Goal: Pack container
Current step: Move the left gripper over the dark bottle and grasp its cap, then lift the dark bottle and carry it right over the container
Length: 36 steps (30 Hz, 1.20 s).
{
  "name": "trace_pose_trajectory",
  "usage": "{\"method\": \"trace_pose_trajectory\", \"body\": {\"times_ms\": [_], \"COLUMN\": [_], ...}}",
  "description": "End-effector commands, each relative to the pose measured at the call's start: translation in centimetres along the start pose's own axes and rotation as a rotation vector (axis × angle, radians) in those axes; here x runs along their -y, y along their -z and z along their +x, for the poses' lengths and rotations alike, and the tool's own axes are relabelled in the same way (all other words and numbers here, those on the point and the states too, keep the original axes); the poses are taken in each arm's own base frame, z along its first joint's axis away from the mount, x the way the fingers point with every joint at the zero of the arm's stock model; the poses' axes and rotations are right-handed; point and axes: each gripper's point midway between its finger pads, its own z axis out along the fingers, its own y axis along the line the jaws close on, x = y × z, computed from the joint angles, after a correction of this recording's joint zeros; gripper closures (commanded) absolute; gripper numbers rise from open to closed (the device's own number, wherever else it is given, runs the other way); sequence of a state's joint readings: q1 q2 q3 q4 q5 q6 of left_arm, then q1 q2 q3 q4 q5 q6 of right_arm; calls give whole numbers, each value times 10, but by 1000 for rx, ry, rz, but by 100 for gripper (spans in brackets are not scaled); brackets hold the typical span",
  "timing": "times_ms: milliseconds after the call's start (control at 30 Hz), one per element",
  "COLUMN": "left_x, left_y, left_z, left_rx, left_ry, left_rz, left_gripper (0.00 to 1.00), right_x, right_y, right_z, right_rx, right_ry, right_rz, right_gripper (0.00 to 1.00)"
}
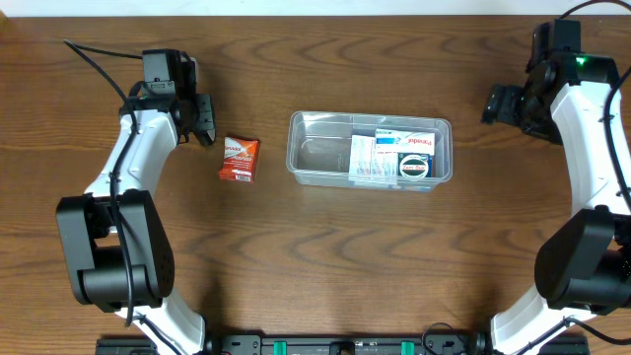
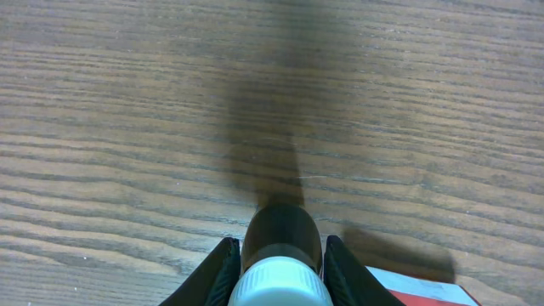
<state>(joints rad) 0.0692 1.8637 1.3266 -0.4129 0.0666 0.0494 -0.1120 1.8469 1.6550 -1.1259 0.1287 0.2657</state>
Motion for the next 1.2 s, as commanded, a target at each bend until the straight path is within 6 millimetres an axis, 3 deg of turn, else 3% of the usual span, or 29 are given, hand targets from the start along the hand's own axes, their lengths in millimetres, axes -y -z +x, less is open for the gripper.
{"method": "trace_pose_trajectory", "body": {"times_ms": [0,300,567,900,1167], "left_x": [-4,-12,0,59,123], "left_y": [19,43,94,165,184], "left_z": [-20,-34,-52,-62,-50], "left_rx": [64,125,229,367,385], "left_ry": [4,6,-9,-59,-132], "left_rz": [-17,-64,-48,55,170], "left_gripper": [71,71,72,72,73], "right_x": [3,3,3,3,3], "right_y": [3,3,3,3,3], "right_z": [-4,-4,-4,-4,-4], "right_rx": [14,14,14,15,15], "right_ry": [7,7,7,7,7], "right_rz": [7,7,7,7,7], "right_gripper": [1,1,1,1,1]}}
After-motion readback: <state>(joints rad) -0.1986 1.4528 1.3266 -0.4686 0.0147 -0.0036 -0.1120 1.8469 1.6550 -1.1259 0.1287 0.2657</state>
